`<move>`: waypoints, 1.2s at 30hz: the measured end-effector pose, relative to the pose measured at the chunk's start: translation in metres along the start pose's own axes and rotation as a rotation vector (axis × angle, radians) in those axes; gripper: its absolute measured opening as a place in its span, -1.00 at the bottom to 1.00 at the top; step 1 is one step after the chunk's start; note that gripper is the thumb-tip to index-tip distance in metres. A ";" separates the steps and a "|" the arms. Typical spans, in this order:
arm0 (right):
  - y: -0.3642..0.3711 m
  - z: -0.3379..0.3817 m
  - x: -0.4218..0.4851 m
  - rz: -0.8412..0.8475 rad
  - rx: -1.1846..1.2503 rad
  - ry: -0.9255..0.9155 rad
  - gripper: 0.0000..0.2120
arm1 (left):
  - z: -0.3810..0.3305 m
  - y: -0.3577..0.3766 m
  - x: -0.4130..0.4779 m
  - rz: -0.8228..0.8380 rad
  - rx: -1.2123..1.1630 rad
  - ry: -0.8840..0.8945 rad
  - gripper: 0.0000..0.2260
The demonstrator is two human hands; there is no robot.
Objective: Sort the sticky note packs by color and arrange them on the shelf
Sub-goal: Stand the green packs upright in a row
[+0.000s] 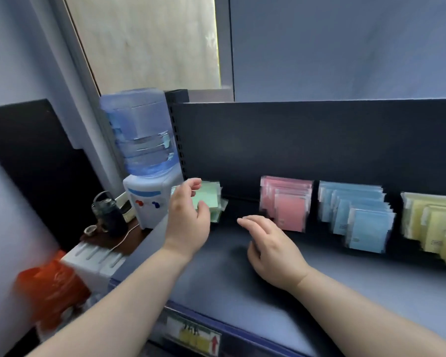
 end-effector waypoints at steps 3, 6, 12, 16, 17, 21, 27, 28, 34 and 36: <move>0.007 0.004 0.002 0.044 -0.053 -0.040 -0.59 | 0.041 -0.021 0.022 0.034 0.132 -0.163 -0.61; 0.012 0.011 0.017 0.042 -0.073 -0.055 -0.65 | 0.080 -0.016 0.035 0.230 0.224 -0.334 -0.45; 0.028 0.016 0.084 0.065 -0.067 0.150 -0.63 | 0.122 0.012 0.049 0.542 0.148 -0.326 -0.21; 0.062 0.007 0.114 0.363 -0.116 0.304 -0.31 | 0.130 0.028 0.050 0.699 0.038 -0.218 -0.16; 0.069 0.005 0.116 0.409 -0.091 0.331 -0.27 | 0.133 0.031 0.048 0.735 0.001 -0.206 -0.18; 0.066 0.005 0.109 0.350 -0.016 0.400 -0.38 | 0.141 0.039 0.054 0.747 -0.259 -0.243 -0.50; 0.059 0.019 0.085 0.358 -0.103 0.408 -0.50 | 0.135 0.036 0.077 0.655 -0.243 -0.115 -0.86; 0.057 0.021 0.082 0.352 -0.128 0.397 -0.50 | 0.131 0.034 0.078 0.641 -0.227 -0.090 -0.88; 0.032 0.058 0.072 0.161 -0.509 0.174 -0.25 | 0.087 0.020 0.070 0.600 -0.150 0.134 -0.86; 0.032 0.063 0.069 0.154 -0.602 0.122 -0.10 | 0.070 0.023 0.060 0.662 -0.124 0.221 -0.83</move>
Point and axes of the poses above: each hand's wrist, its own x-axis towards the middle knuckle, its own y-axis out of the palm, z = x × y, the point moved 9 cm from there along x, towards the middle knuckle, and after that the axes turned 3 degrees about z, right-handed, at the moved point
